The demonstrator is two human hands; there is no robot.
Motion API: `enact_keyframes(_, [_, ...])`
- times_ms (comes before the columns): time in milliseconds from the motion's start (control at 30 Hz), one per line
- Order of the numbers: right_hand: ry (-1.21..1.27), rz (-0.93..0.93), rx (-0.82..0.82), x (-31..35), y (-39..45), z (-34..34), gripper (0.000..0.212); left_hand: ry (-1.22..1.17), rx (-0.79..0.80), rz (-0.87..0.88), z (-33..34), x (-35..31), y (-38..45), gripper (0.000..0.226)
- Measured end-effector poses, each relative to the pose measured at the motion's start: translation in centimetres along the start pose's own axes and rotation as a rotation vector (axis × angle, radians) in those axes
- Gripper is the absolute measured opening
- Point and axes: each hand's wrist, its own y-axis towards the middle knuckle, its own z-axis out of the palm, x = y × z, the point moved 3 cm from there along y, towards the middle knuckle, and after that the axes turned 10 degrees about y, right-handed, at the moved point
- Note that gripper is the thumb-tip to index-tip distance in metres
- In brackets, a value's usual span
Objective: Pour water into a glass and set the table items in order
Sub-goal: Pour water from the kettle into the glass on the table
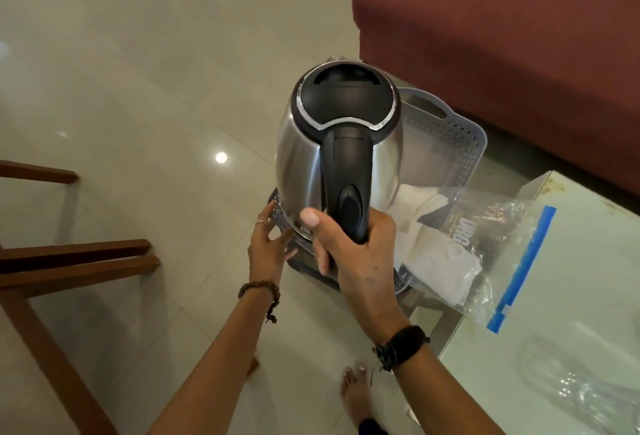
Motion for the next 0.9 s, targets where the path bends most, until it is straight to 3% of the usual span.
enact_keyframes(100, [0.005,0.040,0.049,1.9,-2.6,-1.4,0.028,0.031,-0.033,0.073,0.2,-0.3,-2.3,0.046])
enact_keyframes(200, [0.025,0.065,0.040,3.8,-5.2,-3.8,0.025,0.132,-0.221,0.185,0.8,-0.7,-5.8,0.096])
enact_keyframes(233, [0.026,0.064,0.040,4.7,-6.2,-4.8,0.023,0.171,-0.266,0.255,1.4,-0.9,-7.2,0.101])
enact_keyframes(333, [0.018,0.033,0.067,7.8,-9.4,-7.9,0.026,0.169,-0.339,0.373,3.6,-0.4,-11.3,0.054])
enact_keyframes(367, [0.015,0.027,0.068,9.1,-10.8,-9.2,0.028,0.149,-0.332,0.381,4.3,0.4,-12.8,0.053])
enact_keyframes(467, [0.010,0.039,0.056,12.9,-15.2,-13.7,0.033,0.240,-0.254,0.471,7.4,2.2,-18.5,0.065])
enact_keyframes(567, [-0.006,0.064,0.036,15.7,-18.8,-17.6,0.035,0.289,-0.191,0.513,10.9,3.7,-23.5,0.060])
enact_keyframes(767, [-0.110,0.133,-0.015,19.7,-26.0,-26.8,0.038,0.313,0.283,0.287,20.5,8.4,-32.0,0.043])
enact_keyframes(900, [-0.177,0.197,-0.108,20.3,-29.5,-31.0,0.054,0.339,0.407,0.177,26.2,9.5,-33.3,0.046])
